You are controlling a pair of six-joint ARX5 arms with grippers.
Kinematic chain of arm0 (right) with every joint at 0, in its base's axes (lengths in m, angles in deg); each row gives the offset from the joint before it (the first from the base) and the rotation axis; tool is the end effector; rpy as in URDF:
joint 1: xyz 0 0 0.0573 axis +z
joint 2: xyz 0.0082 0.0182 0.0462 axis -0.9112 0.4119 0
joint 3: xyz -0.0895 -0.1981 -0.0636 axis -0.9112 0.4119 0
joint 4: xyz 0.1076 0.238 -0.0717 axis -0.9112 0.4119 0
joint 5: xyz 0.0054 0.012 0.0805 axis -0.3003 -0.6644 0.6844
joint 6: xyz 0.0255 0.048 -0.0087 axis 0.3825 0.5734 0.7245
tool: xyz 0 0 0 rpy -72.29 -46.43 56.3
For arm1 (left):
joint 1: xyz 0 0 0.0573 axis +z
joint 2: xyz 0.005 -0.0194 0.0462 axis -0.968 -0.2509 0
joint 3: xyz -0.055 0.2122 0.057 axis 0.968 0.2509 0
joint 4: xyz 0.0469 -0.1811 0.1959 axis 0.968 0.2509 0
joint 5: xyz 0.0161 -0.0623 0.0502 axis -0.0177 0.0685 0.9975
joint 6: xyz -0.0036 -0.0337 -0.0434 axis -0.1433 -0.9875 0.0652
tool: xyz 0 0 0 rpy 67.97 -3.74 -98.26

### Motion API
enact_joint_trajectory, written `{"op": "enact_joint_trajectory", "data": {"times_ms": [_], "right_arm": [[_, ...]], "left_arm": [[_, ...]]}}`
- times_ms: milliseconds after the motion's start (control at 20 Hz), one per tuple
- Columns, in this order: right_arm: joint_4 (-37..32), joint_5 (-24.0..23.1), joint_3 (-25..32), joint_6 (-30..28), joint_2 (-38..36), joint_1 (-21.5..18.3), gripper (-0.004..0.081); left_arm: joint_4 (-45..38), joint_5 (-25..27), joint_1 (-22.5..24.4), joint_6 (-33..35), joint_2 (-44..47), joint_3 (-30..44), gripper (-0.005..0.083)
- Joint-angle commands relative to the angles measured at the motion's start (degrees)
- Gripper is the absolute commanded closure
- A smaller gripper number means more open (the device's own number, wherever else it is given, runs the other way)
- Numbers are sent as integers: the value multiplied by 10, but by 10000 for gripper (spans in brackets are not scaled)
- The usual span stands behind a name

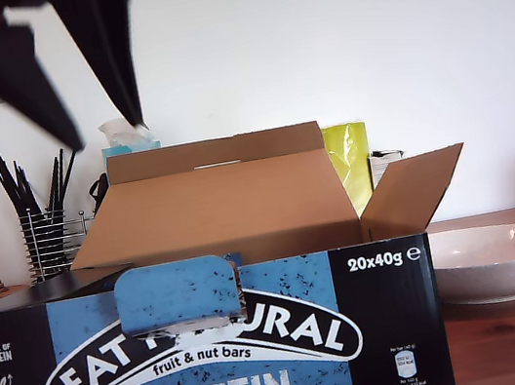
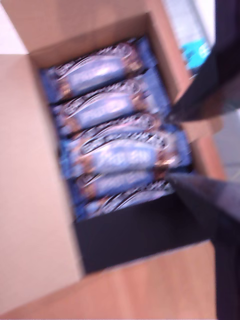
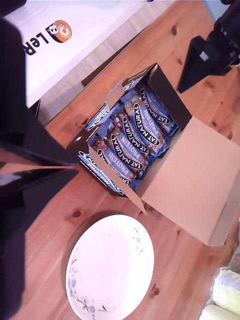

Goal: Spread the side flaps of the carton box of snackbars

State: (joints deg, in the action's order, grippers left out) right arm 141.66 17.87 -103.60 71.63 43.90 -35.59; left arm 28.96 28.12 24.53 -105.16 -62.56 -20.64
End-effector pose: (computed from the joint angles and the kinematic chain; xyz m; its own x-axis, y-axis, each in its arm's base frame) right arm 0.0775 0.0520 0.3413 0.5943 0.5731 -0.5642 -0.6909 0.7229 0.0065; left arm 0.1777 -0.2144 0.2545 0.3198 -0.2451 -0.9152 0.2220 0.9585 -0.1791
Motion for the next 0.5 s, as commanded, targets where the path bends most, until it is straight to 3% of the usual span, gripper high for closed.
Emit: {"op": "enact_joint_trajectory", "data": {"times_ms": [0, 450], "right_arm": [[-3, 1, 1, -5, -2, 1, 783], [-4, 1, 1, -5, -2, 1, 783]], "left_arm": [[5, -4, 14, -7, -21, 9, 38], [20, 47, 46, 4, -39, 9, 47]]}}
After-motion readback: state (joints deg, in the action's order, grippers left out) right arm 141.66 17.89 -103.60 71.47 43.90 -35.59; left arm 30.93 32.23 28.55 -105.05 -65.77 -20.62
